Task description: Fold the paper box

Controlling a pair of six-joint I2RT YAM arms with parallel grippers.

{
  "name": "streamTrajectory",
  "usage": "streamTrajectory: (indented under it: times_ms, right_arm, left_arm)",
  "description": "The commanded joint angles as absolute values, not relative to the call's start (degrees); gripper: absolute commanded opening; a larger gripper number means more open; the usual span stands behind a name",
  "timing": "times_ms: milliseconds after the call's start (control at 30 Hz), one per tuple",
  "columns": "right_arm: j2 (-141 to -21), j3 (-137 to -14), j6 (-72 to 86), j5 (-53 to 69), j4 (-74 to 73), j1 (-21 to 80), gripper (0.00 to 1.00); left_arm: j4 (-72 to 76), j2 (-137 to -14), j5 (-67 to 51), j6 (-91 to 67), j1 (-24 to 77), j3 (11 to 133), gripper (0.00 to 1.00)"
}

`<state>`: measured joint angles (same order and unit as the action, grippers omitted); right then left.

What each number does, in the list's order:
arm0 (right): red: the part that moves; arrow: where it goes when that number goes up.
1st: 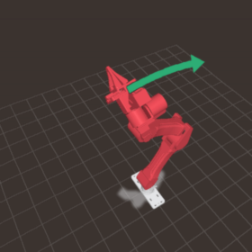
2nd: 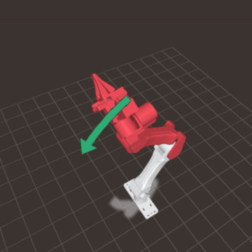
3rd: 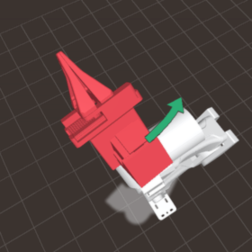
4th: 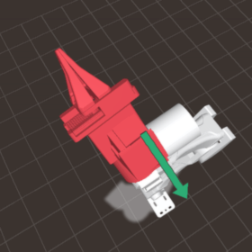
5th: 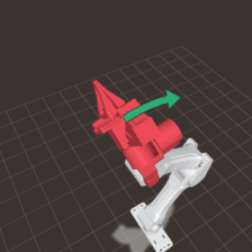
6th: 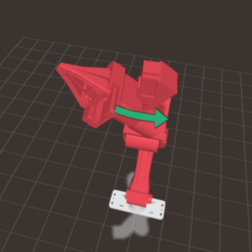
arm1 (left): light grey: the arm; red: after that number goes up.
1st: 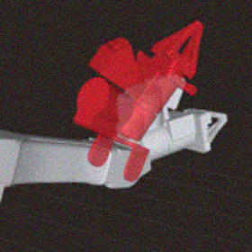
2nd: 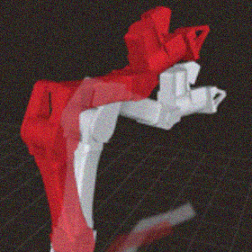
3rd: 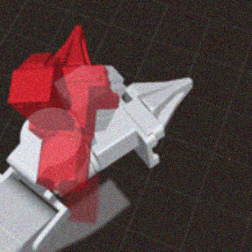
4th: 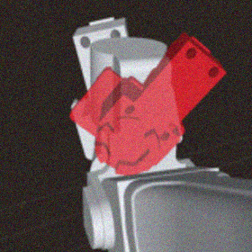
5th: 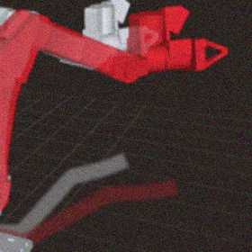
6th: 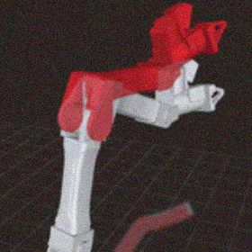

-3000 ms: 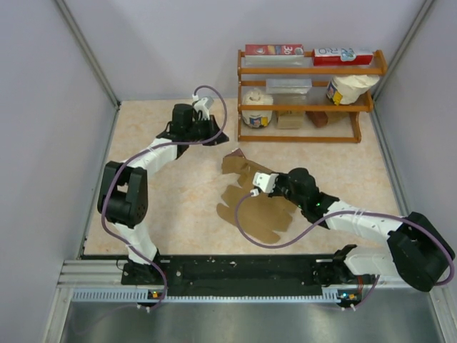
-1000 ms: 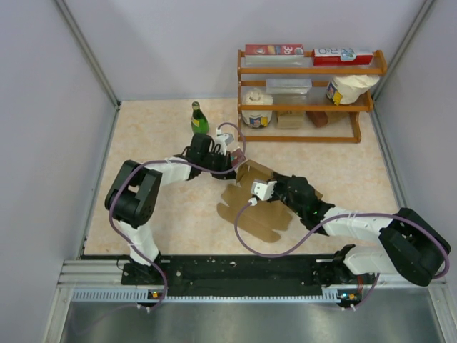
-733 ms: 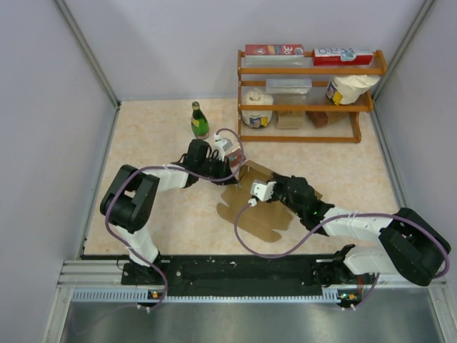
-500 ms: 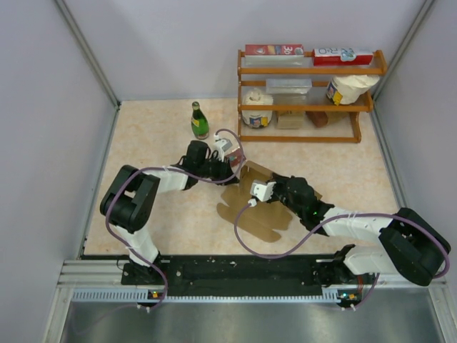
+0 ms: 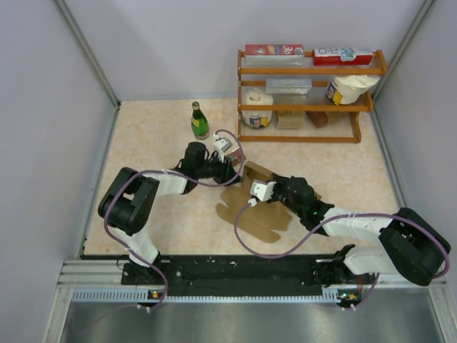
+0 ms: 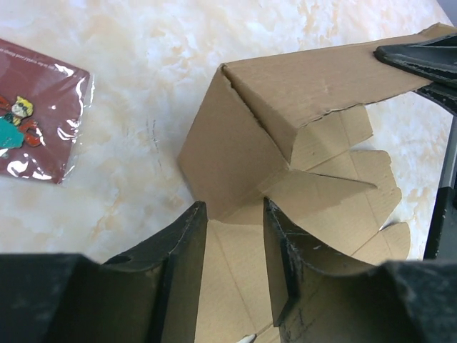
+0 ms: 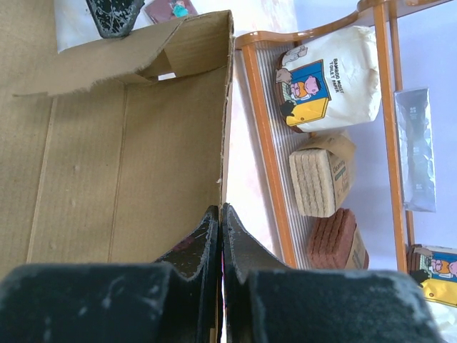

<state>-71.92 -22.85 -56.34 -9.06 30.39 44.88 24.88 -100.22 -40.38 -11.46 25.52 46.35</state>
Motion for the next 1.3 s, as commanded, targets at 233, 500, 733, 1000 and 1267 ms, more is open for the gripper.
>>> streamTrajectory:
  times_ms: [233,500,733,1000,1267]
  right_arm:
    - [-72.07,-22.76,-54.58,-7.30,29.80,45.79,0.00]
    - [-71.72,-23.29,-54.58,-6.33,28.13,45.79,0.00]
    - [-71.46,-23.12,-54.58,-5.98,27.33,45.88,0.00]
    - [-71.54,-23.03,-54.84,-6.50,27.33,46.84,0.00]
    - [-71.72,-22.76,-55.11,-6.68,26.63,47.64,0.00]
  left_arm:
    - [31.02,-97.47,-42.72,-8.70,26.81,44.48,0.51]
    - [32.78,-98.26,-41.93,-7.91,26.81,44.12,0.63]
    - [34.36,-100.37,-42.10,-7.56,26.89,45.70,0.68]
    - [36.82,-101.69,-42.72,-7.65,27.42,44.74,0.69]
    - [39.02,-101.69,-39.99,-7.65,27.95,42.72,0.70]
